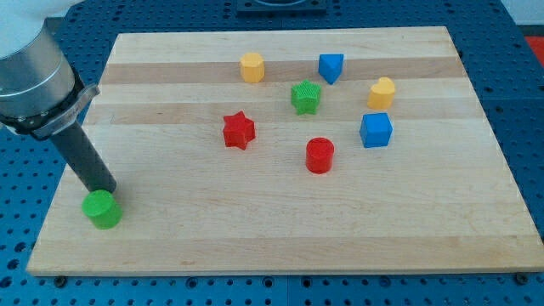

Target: Tap the left side of the green star

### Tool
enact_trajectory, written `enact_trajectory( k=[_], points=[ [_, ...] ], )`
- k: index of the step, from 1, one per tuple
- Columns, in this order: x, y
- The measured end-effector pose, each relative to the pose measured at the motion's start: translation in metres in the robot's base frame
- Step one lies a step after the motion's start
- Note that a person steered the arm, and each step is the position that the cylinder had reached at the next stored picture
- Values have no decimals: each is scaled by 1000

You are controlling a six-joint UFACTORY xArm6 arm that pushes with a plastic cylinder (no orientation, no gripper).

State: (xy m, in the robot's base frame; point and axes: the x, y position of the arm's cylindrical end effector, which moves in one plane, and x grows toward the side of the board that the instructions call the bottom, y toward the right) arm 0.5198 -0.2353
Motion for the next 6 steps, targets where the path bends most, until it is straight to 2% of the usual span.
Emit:
enact_trajectory(
  k=[1,3,4,6],
  points=[
    [-15,12],
    [-121,110],
    [-150,138],
    [-137,188]
  ],
)
